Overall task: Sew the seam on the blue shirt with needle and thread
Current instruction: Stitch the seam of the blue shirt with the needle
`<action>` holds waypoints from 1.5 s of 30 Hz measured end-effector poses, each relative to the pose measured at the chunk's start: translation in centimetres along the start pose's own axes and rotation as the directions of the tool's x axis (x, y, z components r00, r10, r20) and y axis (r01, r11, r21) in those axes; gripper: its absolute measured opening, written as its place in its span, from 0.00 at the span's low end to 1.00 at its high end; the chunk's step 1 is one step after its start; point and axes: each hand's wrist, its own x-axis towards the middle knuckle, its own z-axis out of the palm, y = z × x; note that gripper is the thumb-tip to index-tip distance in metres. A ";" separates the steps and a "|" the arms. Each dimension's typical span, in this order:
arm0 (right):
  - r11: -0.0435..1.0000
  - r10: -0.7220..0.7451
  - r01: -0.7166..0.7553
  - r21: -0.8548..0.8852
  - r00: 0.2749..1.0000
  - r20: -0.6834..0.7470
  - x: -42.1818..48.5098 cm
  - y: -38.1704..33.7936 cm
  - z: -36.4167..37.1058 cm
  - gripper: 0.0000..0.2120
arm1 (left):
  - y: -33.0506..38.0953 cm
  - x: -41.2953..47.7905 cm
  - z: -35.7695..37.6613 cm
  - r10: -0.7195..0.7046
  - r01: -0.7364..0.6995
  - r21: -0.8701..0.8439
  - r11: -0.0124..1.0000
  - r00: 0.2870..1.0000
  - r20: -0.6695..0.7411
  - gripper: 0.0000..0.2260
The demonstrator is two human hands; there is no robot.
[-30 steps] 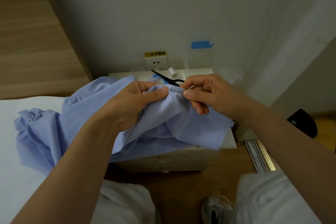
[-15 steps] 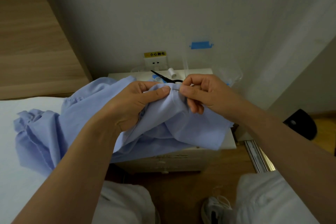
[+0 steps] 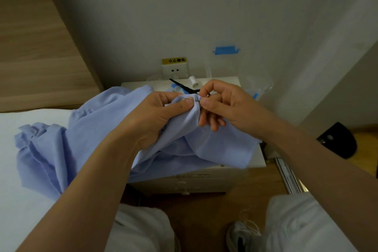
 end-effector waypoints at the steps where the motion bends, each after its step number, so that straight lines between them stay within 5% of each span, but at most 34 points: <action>1: 1.000 0.003 -0.003 -0.003 1.000 -0.009 0.0 0.0 0.1 0.02 | 0.1 -0.1 0.0 -0.001 0.001 0.003 1.000 1.000 -0.006 0.18; 4: 0.995 -0.044 0.029 -0.097 0.986 -0.164 0.1 0.3 0.0 0.04 | 0.2 0.0 -0.1 0.014 -0.013 0.010 1.000 0.999 -0.039 0.16; 7: 0.920 -0.259 0.129 -0.371 0.910 -0.323 0.2 0.5 0.3 0.09 | 0.0 0.2 0.0 0.043 -0.040 0.047 0.998 0.996 -0.077 0.08; 11: 0.790 -0.452 0.249 -0.560 0.854 -0.258 0.3 0.0 0.7 0.06 | 0.0 0.0 0.6 0.068 -0.061 0.075 0.995 0.993 -0.099 0.09; 20: 0.662 -0.568 0.375 -0.649 0.816 -0.107 0.5 0.4 1.6 0.06 | -0.2 0.1 0.7 0.117 -0.105 0.131 0.986 0.990 -0.083 0.13; 29: 0.784 -0.500 0.455 -0.422 0.866 0.003 -0.1 -0.5 2.6 0.02 | -1.0 0.5 0.3 0.144 -0.116 0.163 0.980 0.975 -0.169 0.14; 32: 0.962 -0.212 0.243 -0.124 0.952 0.223 -0.7 -0.8 3.0 0.03 | -0.8 0.7 0.1 0.082 -0.084 -0.004 0.996 0.976 -0.204 0.14; 33: 0.997 -0.062 0.075 -0.019 0.919 0.389 -0.8 -0.9 2.6 0.04 | -0.8 0.8 0.1 0.061 -0.069 -0.027 0.997 0.970 -0.233 0.13; 34: 0.996 0.057 -0.083 0.018 0.813 0.579 -0.9 -1.0 2.2 0.06 | -0.8 0.8 0.2 0.044 -0.054 -0.027 0.998 0.964 -0.263 0.12; 37: 0.938 0.218 -0.330 -0.104 0.332 0.918 -1.3 -1.3 1.2 0.08 | -1.1 1.1 0.1 0.016 -0.026 -0.031 0.999 0.954 -0.300 0.10; 38: 0.931 0.216 -0.347 -0.117 0.262 0.941 -1.4 -1.4 1.1 0.09 | -1.0 1.1 0.1 0.010 -0.020 -0.029 0.999 0.952 -0.307 0.10; 39: 0.932 0.198 -0.351 -0.096 0.270 0.942 -1.5 -1.7 0.8 0.09 | -0.9 1.1 0.0 0.007 -0.016 -0.026 1.000 0.950 -0.313 0.10; 41: 0.953 0.181 -0.302 -0.016 0.526 0.831 -1.4 -1.8 0.5 0.09 | -0.8 1.0 0.1 0.020 -0.030 -0.028 0.999 0.952 -0.307 0.12; 43: 0.981 0.172 -0.194 0.000 0.872 0.458 -1.0 -1.6 0.4 0.07 | -0.7 0.9 0.2 0.034 -0.051 -0.053 0.997 0.959 -0.282 0.12; 45: 0.995 0.097 -0.097 -0.032 0.995 0.009 -0.3 -1.0 0.8 0.06 | -0.6 0.7 0.3 0.047 -0.061 -0.043 0.997 0.961 -0.272 0.12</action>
